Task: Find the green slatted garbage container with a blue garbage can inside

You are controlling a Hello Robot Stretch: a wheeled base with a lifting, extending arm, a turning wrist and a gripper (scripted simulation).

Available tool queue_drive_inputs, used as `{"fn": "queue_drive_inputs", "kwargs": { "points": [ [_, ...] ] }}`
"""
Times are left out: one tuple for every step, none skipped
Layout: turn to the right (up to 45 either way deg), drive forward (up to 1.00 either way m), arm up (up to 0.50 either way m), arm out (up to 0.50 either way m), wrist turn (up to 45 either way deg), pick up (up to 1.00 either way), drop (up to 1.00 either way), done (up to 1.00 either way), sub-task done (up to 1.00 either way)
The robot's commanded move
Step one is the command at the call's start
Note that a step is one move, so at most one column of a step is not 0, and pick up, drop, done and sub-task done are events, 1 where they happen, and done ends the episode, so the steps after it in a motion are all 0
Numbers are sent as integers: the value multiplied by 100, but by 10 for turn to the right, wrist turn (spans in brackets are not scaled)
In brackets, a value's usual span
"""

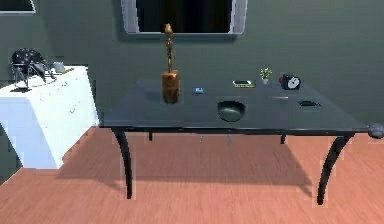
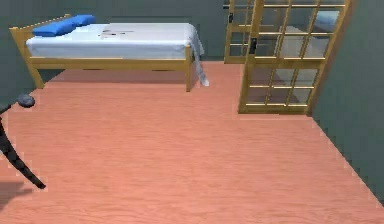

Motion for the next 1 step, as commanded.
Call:
{"fn": "queue_drive_inputs", "kwargs": {
  "points": [
    [-450,0,0,0,0,0,0,0,0]
  ]
}}
